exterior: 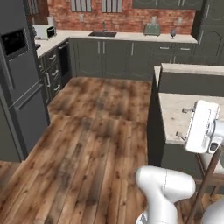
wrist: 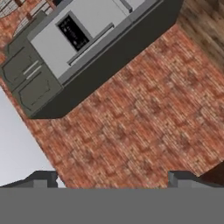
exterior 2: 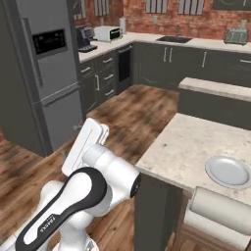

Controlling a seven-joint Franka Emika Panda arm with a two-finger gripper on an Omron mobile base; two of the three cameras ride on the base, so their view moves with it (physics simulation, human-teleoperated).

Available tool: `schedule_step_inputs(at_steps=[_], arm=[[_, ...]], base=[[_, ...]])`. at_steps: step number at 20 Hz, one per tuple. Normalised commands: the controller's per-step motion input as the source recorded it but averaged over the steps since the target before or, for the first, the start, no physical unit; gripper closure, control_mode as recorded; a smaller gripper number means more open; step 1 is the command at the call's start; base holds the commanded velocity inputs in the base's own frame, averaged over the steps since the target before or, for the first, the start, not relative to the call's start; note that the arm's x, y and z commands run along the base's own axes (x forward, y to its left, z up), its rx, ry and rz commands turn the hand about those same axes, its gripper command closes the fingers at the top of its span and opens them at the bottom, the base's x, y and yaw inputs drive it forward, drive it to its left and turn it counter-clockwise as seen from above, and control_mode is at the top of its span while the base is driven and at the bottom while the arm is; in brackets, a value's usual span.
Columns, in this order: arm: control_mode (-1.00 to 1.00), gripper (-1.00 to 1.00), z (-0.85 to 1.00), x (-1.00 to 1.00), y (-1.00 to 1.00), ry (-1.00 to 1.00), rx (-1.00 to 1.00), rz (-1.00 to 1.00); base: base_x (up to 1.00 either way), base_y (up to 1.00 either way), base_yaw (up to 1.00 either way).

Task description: Retrieve the wine glasses from the counter and place one next to each plate.

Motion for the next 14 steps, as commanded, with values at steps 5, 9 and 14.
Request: schedule_step_inputs(at_steps=[5, 9, 14], arm=[[1.00, -1.00, 0.00, 0.00, 0.00, 0.00, 0.00, 0.00], [1.00, -1.00, 0.00, 0.00, 0.00, 0.00, 0.00, 0.00], [1.00, -1.00, 0.00, 0.00, 0.00, 0.00, 0.00, 0.00]], base=[[0.50, 1.00, -0.47], [0.86, 0.99, -0.55], [1.00, 0.64, -0.52]])
